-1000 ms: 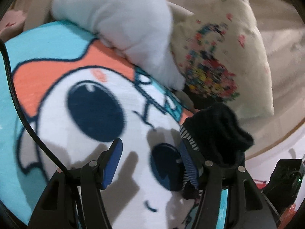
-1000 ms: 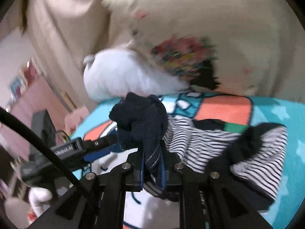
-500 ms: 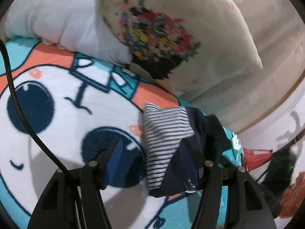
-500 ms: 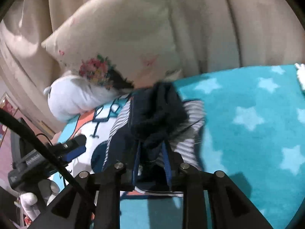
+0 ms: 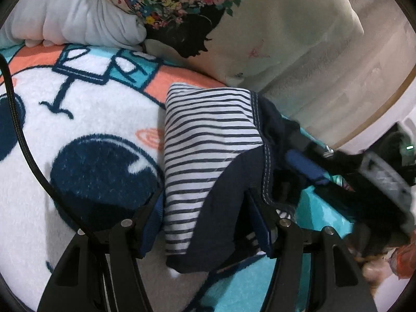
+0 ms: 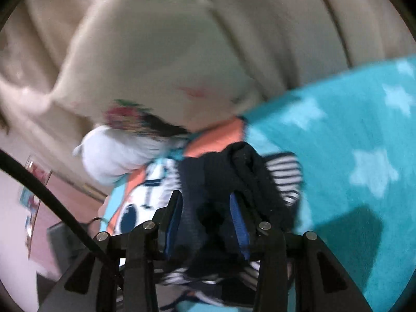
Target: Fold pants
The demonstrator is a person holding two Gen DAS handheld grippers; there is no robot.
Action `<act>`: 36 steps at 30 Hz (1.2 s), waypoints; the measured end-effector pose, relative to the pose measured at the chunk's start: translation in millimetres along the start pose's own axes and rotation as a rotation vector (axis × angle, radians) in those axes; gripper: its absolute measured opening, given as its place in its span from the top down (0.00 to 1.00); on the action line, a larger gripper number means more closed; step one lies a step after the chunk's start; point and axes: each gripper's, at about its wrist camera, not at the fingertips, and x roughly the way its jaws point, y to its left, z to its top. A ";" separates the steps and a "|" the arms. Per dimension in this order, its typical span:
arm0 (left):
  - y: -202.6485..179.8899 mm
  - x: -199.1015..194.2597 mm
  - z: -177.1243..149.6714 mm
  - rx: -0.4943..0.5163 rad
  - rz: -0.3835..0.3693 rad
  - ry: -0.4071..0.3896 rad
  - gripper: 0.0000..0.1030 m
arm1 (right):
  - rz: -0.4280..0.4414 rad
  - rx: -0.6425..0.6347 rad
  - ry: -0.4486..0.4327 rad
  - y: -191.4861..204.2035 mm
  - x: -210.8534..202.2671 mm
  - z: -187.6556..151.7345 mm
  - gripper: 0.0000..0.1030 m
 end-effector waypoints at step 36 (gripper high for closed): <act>-41.5 -68.9 -28.2 0.295 0.419 -0.264 0.33 | -0.119 -0.001 -0.128 -12.3 -68.2 -42.3 0.50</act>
